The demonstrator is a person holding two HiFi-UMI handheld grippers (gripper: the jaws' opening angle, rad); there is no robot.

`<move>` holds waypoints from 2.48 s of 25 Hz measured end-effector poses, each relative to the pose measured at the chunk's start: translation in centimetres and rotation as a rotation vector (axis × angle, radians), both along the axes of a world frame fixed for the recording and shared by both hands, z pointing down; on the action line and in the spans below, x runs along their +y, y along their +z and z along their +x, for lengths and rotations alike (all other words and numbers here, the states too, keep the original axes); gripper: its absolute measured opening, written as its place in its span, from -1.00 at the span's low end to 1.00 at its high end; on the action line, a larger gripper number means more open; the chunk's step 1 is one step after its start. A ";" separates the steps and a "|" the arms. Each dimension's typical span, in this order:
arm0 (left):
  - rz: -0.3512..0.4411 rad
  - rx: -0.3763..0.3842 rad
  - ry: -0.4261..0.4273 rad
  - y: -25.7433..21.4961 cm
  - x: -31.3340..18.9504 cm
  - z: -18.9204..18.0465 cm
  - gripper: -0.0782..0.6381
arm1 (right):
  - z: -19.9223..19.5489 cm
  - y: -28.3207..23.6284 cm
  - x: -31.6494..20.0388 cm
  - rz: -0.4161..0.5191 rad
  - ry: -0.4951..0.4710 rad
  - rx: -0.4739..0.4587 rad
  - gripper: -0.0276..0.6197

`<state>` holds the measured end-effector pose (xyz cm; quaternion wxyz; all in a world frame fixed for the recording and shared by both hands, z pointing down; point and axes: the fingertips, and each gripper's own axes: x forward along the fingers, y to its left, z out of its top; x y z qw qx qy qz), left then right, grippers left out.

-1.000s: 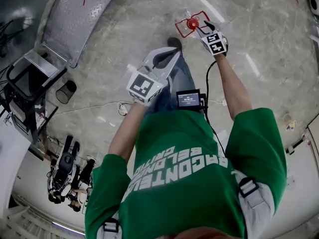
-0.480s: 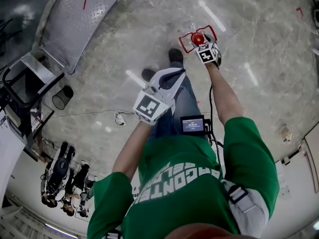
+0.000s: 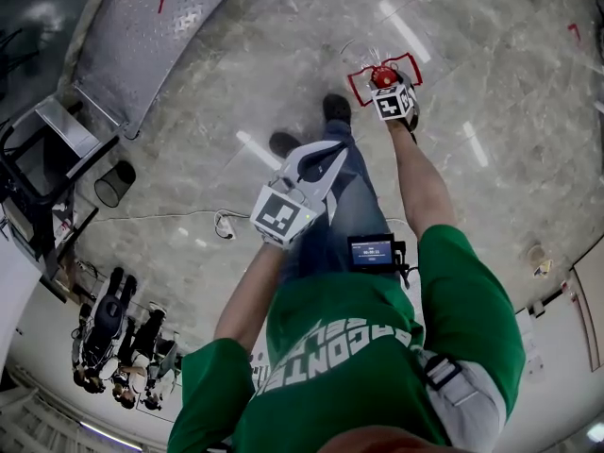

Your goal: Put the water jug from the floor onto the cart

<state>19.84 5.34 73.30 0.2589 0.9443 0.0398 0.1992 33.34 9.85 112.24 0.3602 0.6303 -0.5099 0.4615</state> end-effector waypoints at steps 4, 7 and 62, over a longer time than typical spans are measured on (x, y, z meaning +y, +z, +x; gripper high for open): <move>0.001 -0.006 -0.010 0.4 -0.5 -0.5 -0.73 | 0.4 0.0 0.0 -0.016 0.008 -0.002 0.02; 0.000 0.004 -0.020 0.0 -0.7 -0.6 -0.73 | 1.2 -0.8 0.0 -0.007 0.033 -0.006 0.02; 0.440 0.147 -0.753 -22.3 -17.3 -23.8 -0.73 | -14.6 -59.5 -29.6 0.695 -0.703 -0.011 0.02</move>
